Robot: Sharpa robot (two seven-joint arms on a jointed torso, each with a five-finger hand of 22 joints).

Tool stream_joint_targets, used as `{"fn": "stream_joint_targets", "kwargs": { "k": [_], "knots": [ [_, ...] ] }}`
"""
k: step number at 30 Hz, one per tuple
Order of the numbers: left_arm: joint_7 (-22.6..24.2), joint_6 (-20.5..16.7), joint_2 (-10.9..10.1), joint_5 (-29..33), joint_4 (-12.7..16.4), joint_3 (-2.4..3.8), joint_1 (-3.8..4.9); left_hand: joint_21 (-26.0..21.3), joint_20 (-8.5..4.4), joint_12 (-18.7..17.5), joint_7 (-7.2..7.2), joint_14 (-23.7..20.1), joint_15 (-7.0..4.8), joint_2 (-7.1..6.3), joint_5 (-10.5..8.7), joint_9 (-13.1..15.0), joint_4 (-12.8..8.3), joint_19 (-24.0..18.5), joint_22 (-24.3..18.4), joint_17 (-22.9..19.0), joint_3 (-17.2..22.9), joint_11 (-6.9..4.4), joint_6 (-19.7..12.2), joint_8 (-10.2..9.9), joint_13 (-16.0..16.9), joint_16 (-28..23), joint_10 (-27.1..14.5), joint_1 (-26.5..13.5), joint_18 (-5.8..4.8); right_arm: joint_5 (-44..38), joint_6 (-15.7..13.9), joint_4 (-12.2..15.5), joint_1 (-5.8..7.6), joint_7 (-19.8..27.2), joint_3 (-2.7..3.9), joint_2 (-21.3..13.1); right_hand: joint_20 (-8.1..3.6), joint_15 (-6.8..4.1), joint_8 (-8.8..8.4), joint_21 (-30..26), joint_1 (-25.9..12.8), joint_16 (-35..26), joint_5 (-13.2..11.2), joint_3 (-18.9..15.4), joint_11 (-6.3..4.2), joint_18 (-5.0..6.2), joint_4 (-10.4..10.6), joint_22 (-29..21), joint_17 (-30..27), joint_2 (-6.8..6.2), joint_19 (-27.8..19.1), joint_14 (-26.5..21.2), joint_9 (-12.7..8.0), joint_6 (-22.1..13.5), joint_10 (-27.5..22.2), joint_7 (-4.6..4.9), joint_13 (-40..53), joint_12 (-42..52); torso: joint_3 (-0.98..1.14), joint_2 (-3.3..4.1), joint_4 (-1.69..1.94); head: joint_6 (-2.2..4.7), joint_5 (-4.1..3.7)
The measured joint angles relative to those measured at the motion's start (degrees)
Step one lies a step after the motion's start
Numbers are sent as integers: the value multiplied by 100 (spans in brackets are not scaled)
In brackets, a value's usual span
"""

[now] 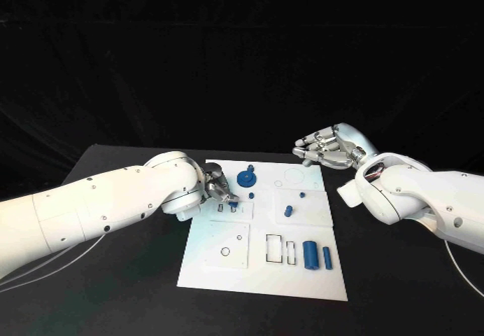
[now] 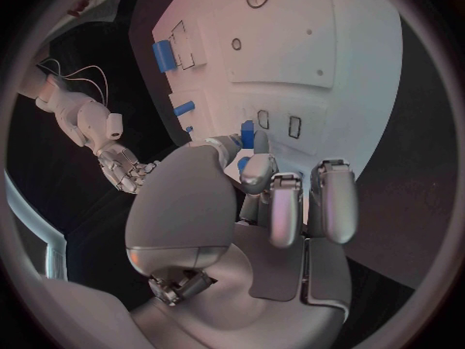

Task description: Assemble the parts on the task board

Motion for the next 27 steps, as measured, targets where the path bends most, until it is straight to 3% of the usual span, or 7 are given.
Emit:
{"fn": "stream_joint_targets", "kwargs": {
  "k": [4, 6, 27],
  "knots": [
    [-16, -48, 1, -119, -2, 0, -41, 0, 0, 0, 0, 0, 0, -38, -1, 0, -50, 0, 0, 0, 50, -1, 0, 0, 0, 0, 1, -38, -11, 1, 0, 0, -3, 0, -1, 1, 0, 0, 0, 0, 0, 0, 0, 0, -4, 0, 0, 0, 0, 0, 0, 0, 0, 0, -3, 0, 0, 0, -3, 0, -3, 9, 3],
    [-22, -59, 5, -167, -10, 0, -52, 0, 0, 0, 0, 0, 0, -46, -1, 0, -71, 0, 0, 0, 71, 11, 1, -1, 0, 0, 12, -46, -87, 2, 0, 1, -3, 0, -1, 2, 0, 0, 0, 0, 0, 0, 11, 0, -4, 0, 0, 0, 0, 0, 0, 0, 0, 0, -3, 0, 0, 0, -3, 1, -3, 10, 3],
    [-175, 197, 157, -416, -118, 1, -88, 22, -20, 33, 0, 0, 0, -99, -5, 1, -157, 20, 1, -1, 157, -10, 2, 16, 33, 0, 51, -129, -87, 158, 4, -1, -5, -45, -1, 6, 0, 0, 0, 0, -23, 0, 22, -15, -3, -1, -16, -6, 5, 23, 0, 0, 0, 0, -3, 0, 0, 0, -1, 3, -5, -13, -2]
  ]
}}
